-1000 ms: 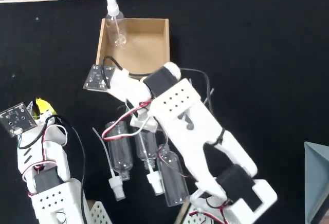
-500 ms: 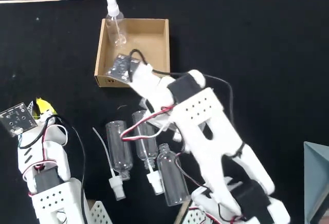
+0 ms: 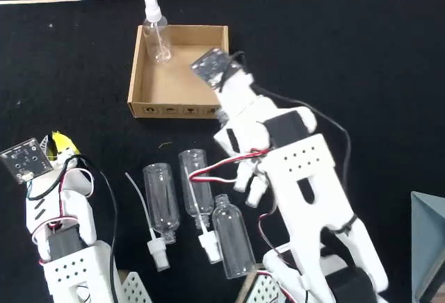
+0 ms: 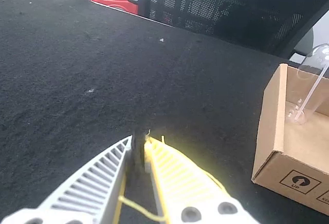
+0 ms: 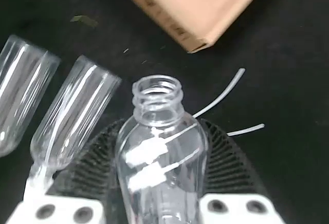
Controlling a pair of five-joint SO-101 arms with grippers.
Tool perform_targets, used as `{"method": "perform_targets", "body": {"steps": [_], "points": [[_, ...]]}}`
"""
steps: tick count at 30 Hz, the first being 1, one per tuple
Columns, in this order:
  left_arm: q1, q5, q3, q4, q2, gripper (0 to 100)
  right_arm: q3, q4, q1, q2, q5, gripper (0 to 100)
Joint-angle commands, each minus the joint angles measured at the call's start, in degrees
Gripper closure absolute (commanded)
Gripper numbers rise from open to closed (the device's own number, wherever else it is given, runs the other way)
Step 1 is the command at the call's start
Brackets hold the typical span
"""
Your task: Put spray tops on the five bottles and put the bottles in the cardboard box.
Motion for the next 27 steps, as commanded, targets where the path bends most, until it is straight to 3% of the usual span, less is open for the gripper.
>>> {"method": "perform_targets", "body": {"steps": [1,13,16,27], "points": [[0.84,0.09,-0.31,-0.88,-0.88,96,0.66,-4.40,3.87,-4.18,-3.16,90.3],[4.44,-0.18,-1.45,-0.79,-0.79,96,5.05,-10.20,13.36,-13.41,-10.90,90.3],[6.64,-3.87,-2.24,-0.53,-0.44,96,6.99,-11.87,15.65,-16.40,-12.48,90.3],[20.53,-11.78,-14.46,17.93,-0.35,96,10.86,-14.86,19.16,-22.64,-13.98,90.3]]}}
